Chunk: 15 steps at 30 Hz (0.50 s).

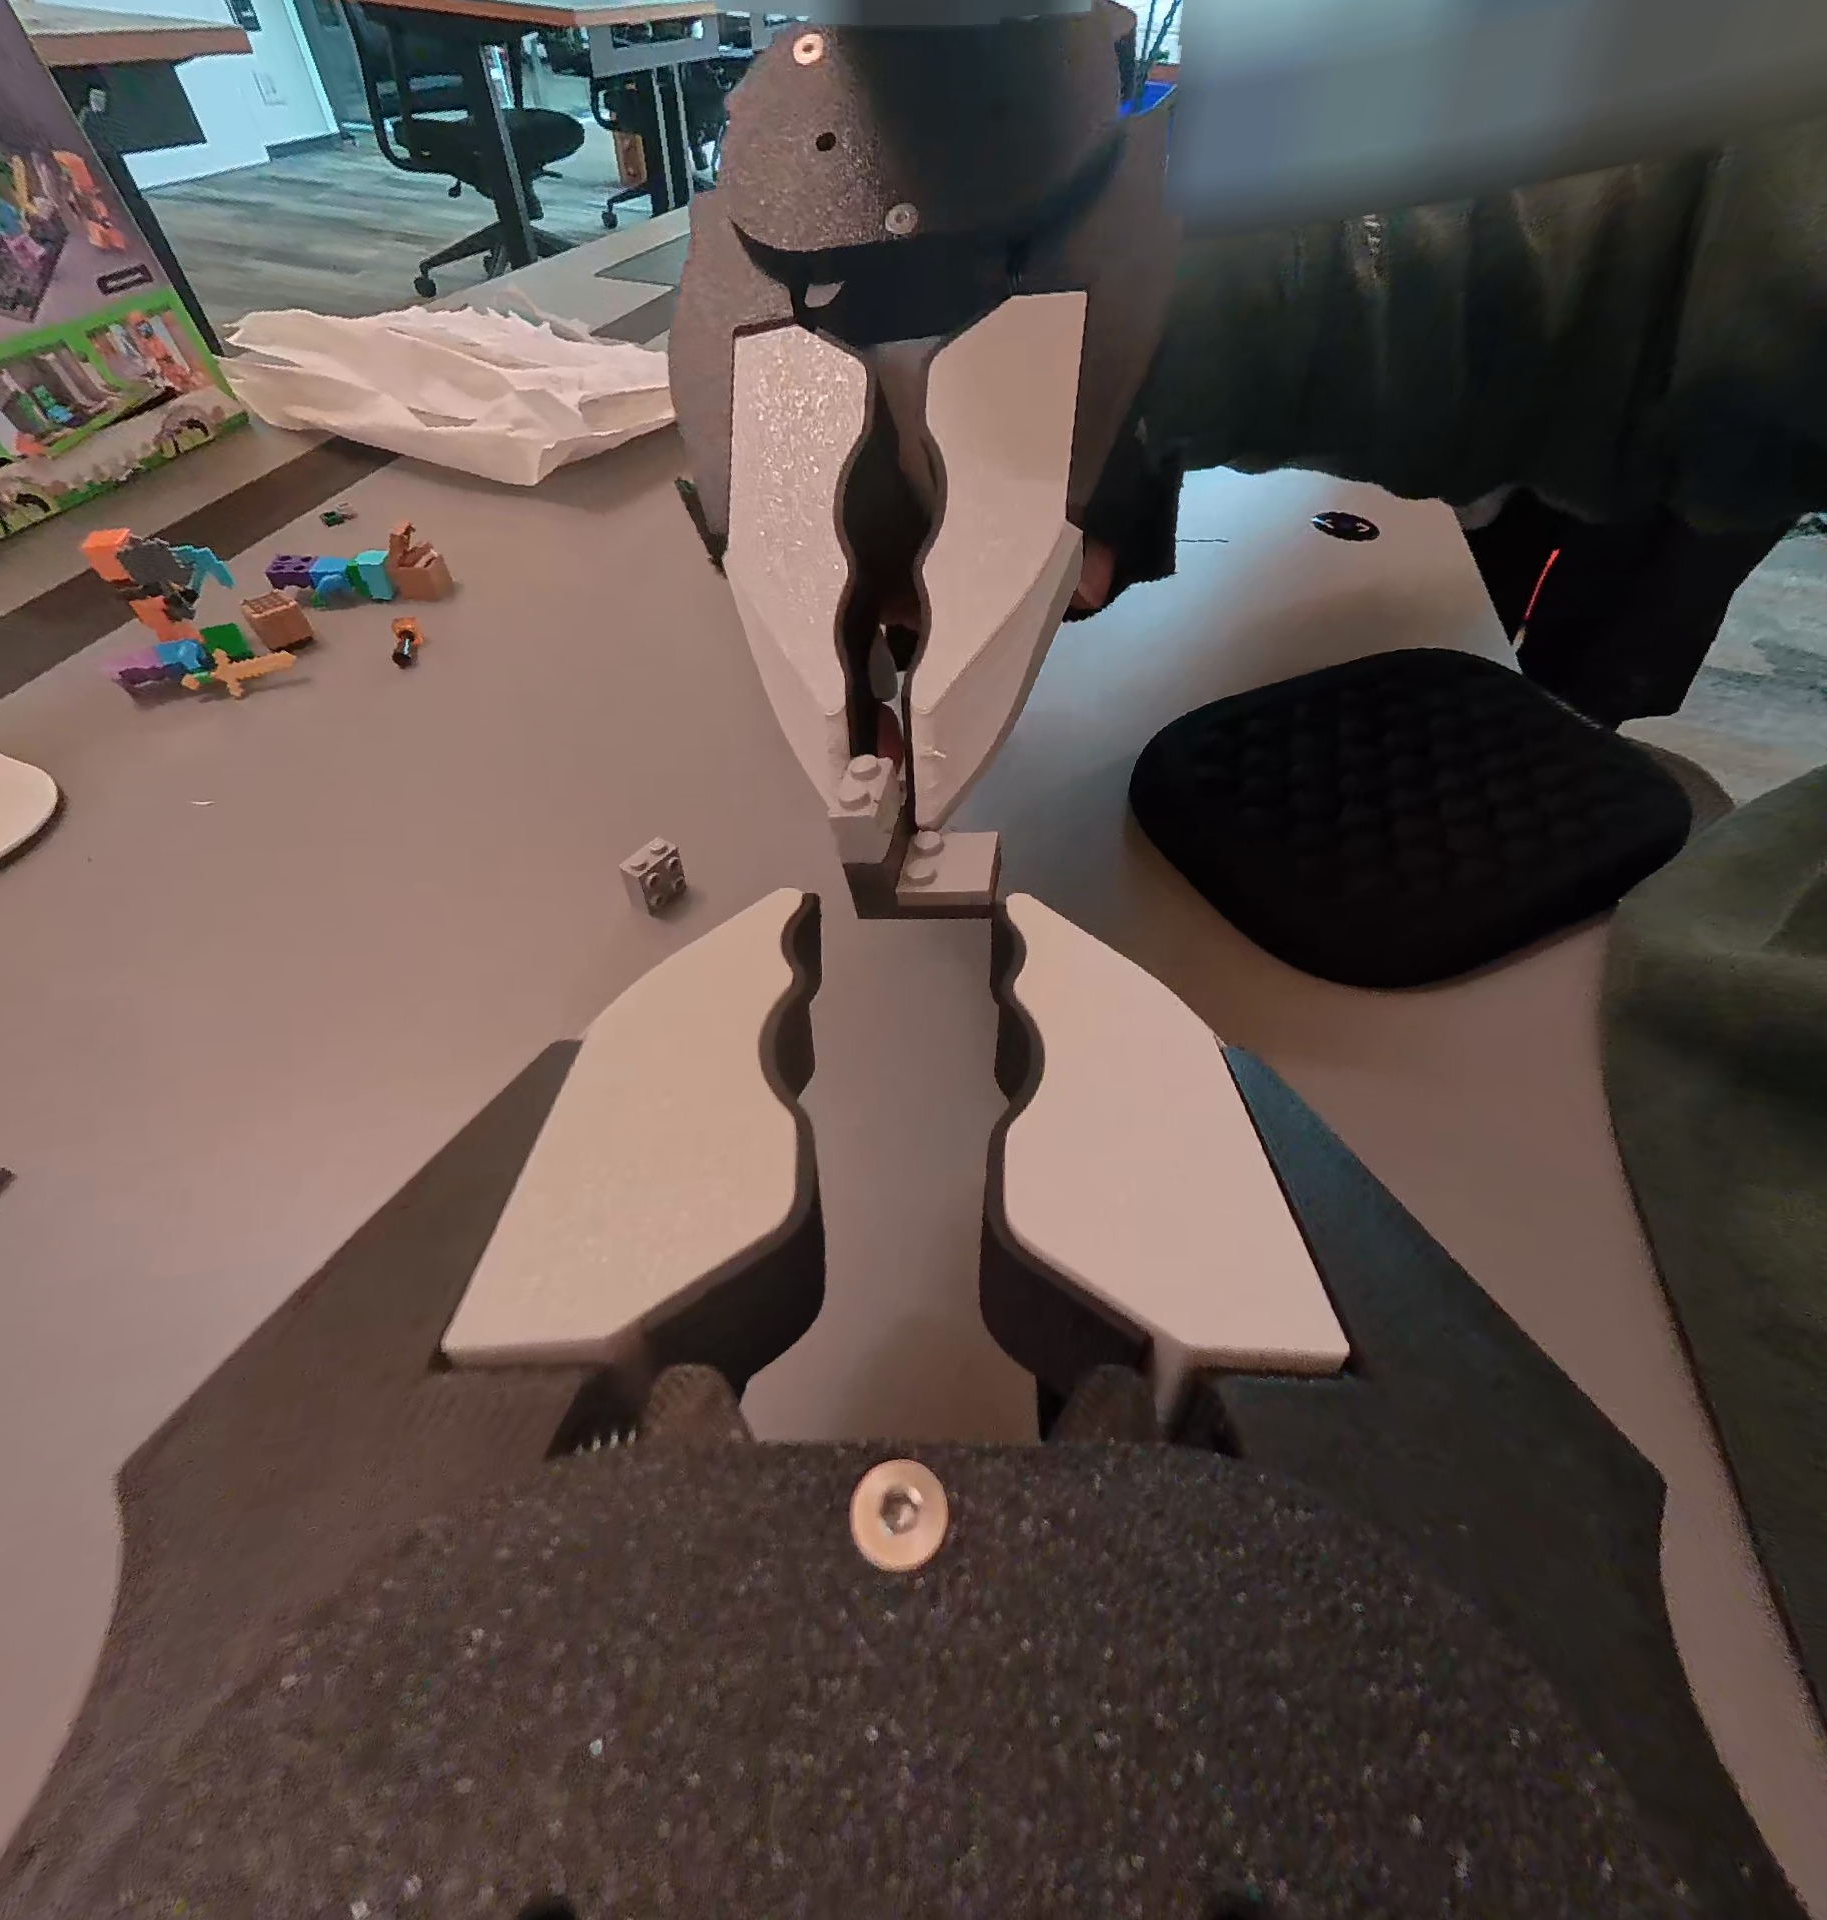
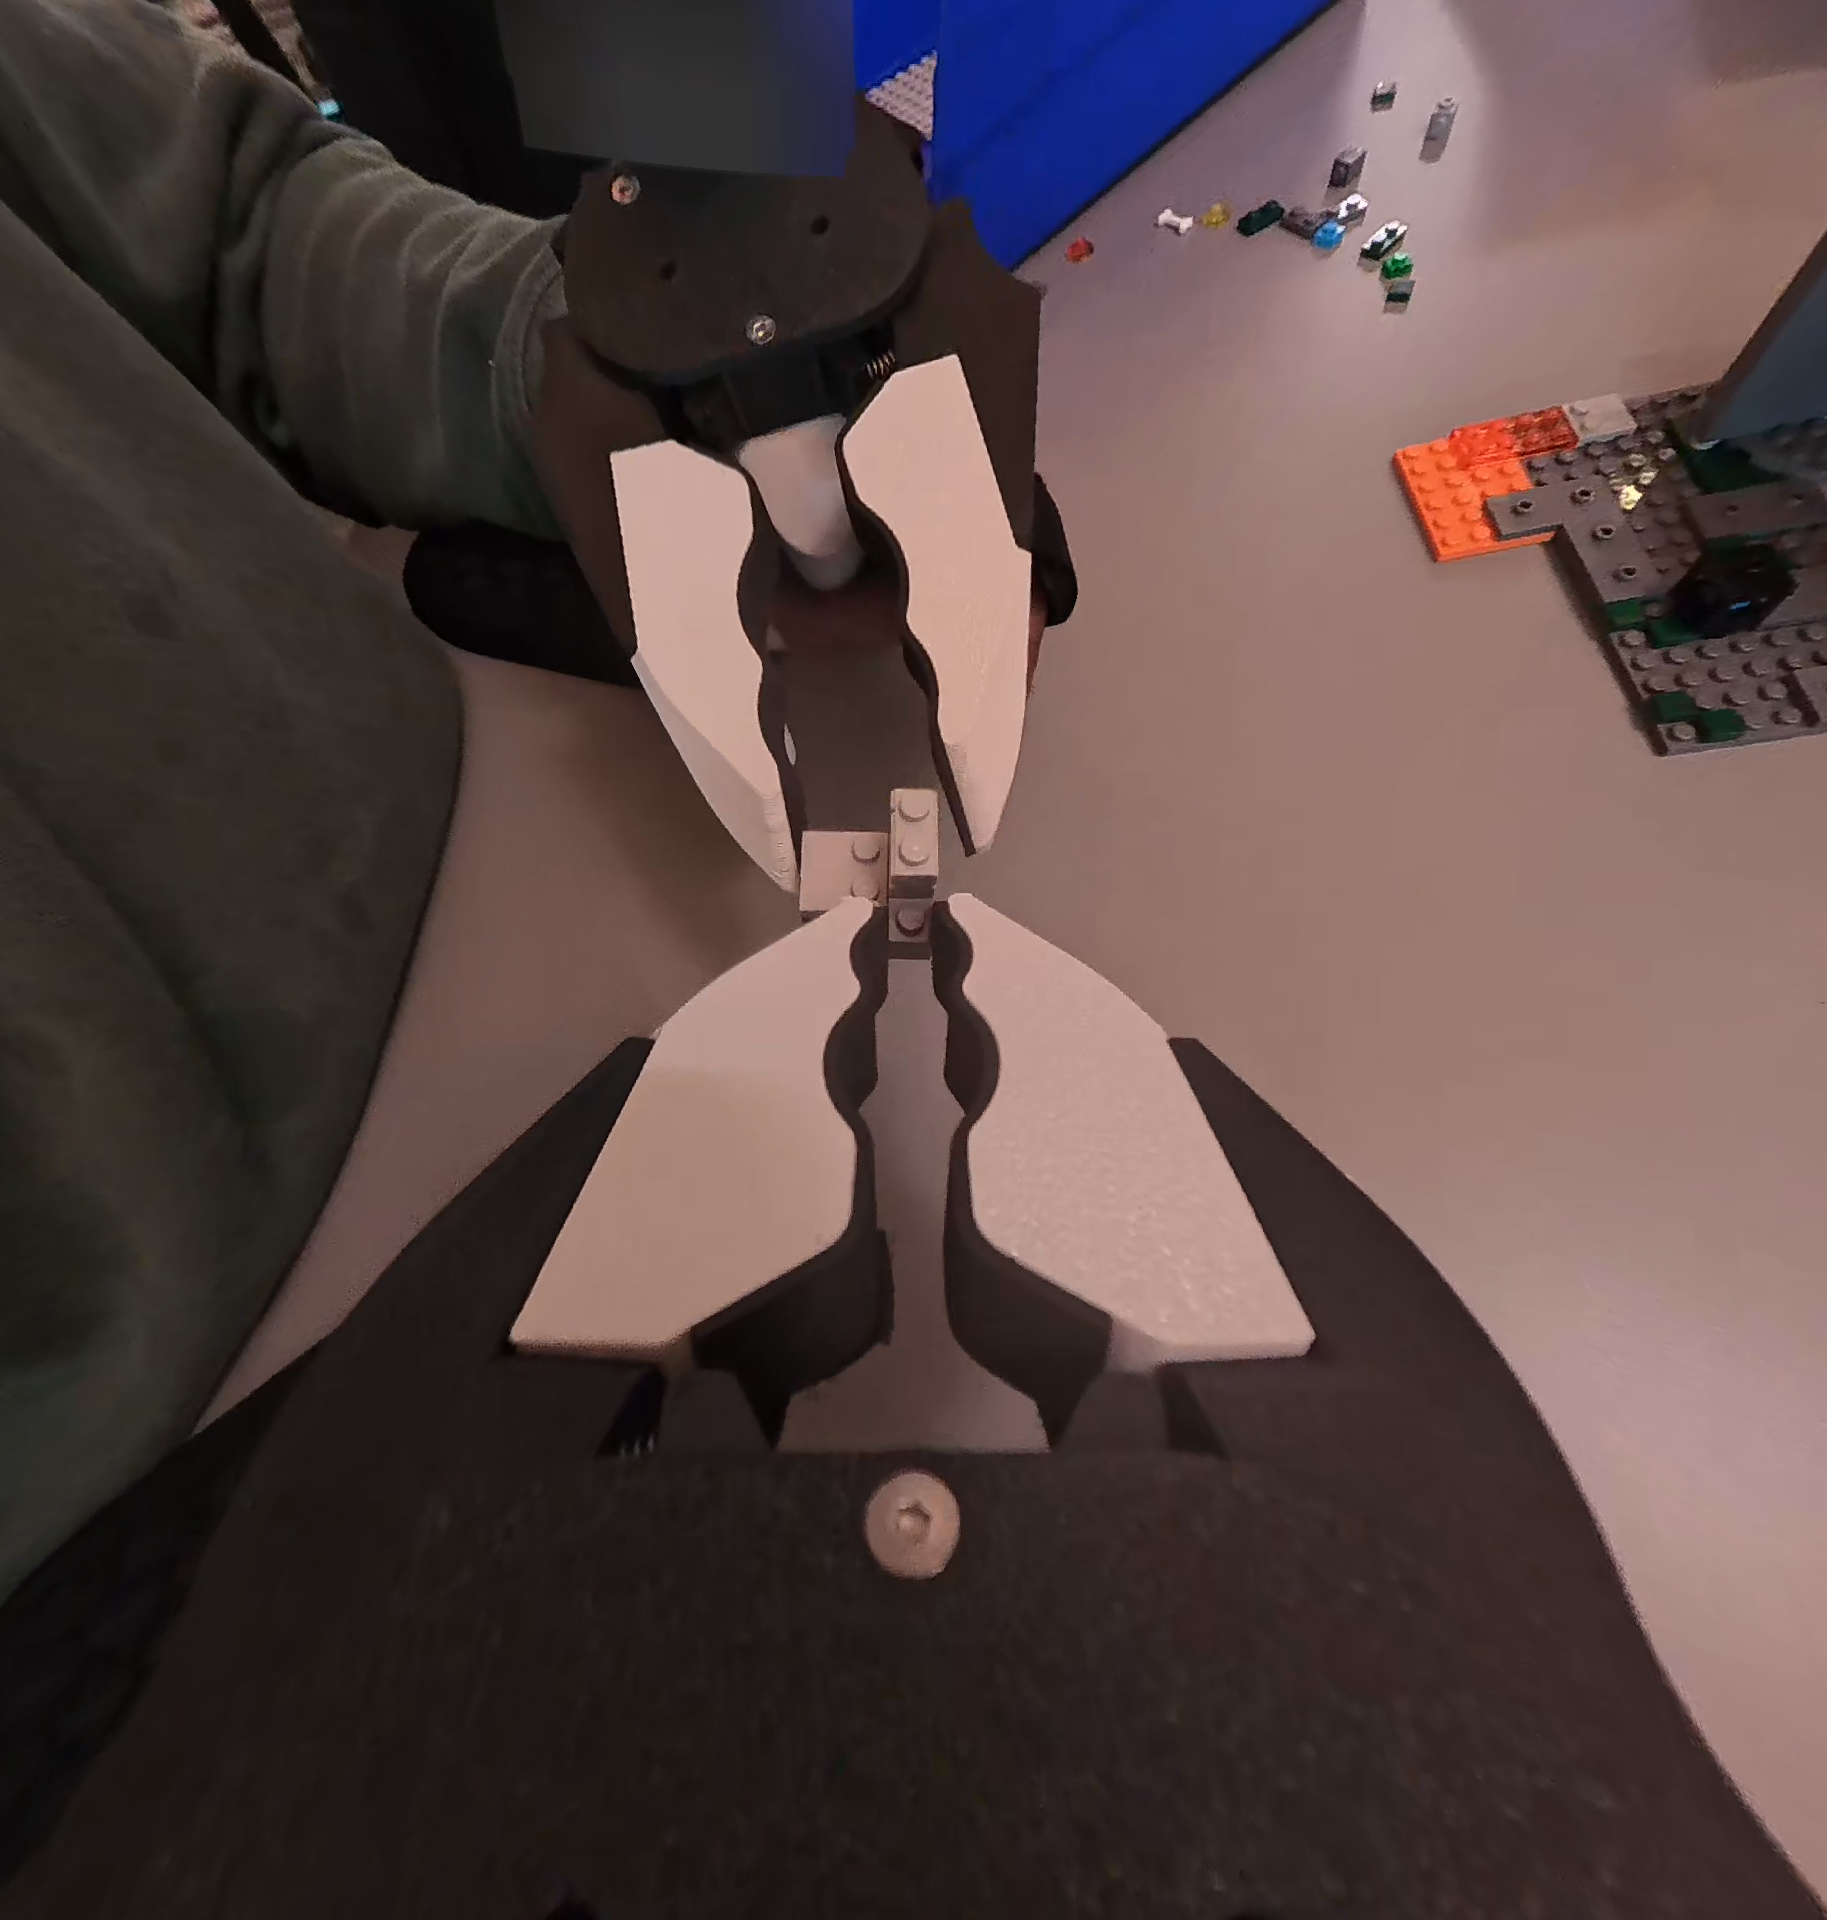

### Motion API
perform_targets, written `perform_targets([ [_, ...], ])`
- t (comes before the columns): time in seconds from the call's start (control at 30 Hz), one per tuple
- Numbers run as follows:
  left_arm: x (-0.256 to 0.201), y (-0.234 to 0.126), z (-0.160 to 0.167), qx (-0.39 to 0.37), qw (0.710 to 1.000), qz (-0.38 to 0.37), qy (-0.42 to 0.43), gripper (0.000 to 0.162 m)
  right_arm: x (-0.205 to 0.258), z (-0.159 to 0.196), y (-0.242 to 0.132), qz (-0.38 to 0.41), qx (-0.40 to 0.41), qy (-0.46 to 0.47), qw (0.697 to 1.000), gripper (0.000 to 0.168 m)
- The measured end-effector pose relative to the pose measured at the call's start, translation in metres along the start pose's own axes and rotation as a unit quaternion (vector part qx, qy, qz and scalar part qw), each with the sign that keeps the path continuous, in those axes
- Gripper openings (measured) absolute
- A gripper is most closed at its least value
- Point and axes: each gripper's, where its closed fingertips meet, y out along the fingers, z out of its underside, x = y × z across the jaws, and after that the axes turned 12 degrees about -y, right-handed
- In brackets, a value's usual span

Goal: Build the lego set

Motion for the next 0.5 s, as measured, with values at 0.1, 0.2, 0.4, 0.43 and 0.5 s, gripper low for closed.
perform_targets([
  [0.1,-0.003,0.001,0.003,0.007,1.000,0.006,0.008,0.028,0.001,0.000,0.002,-0.012,0.006,-0.007,1.000,0.007],
  [0.2,-0.005,0.001,0.003,0.008,1.000,0.006,0.019,0.026,0.003,-0.002,0.004,-0.022,0.006,-0.011,1.000,0.007],
  [0.4,-0.004,-0.002,-0.002,-0.006,1.000,0.002,0.020,0.025,0.001,-0.008,0.001,-0.017,-0.008,-0.016,1.000,0.007],
  [0.43,-0.003,-0.003,-0.003,-0.007,1.000,0.000,0.019,0.025,-0.001,-0.010,0.000,-0.010,-0.013,-0.019,1.000,0.008],
  [0.5,0.001,-0.004,-0.003,-0.009,1.000,-0.010,0.016,0.025,-0.009,-0.013,-0.007,0.017,-0.018,-0.023,0.999,0.016],
])
